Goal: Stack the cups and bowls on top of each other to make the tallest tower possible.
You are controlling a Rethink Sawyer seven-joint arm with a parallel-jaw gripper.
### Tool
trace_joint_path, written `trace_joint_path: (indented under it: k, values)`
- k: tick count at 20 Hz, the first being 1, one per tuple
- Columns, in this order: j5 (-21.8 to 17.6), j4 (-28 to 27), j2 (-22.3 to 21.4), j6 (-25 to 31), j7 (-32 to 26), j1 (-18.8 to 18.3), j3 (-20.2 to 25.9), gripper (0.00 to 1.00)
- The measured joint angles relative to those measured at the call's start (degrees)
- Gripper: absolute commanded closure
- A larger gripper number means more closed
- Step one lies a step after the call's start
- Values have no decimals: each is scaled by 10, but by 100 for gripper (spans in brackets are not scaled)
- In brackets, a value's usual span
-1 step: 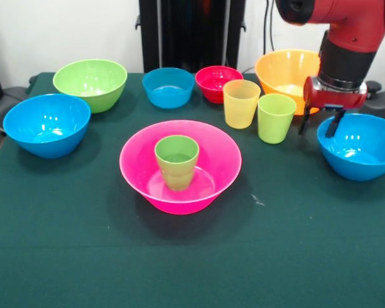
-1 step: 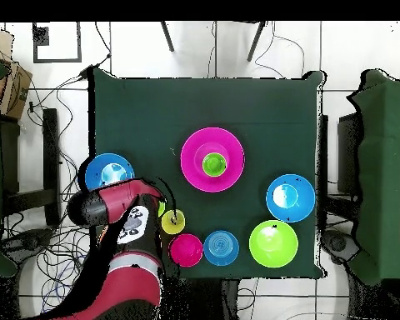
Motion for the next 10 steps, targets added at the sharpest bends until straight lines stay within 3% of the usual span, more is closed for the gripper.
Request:
trace_joint_path:
  k: [10]
  values:
    - [0,-14,19,-12,0,-16,-4,0]
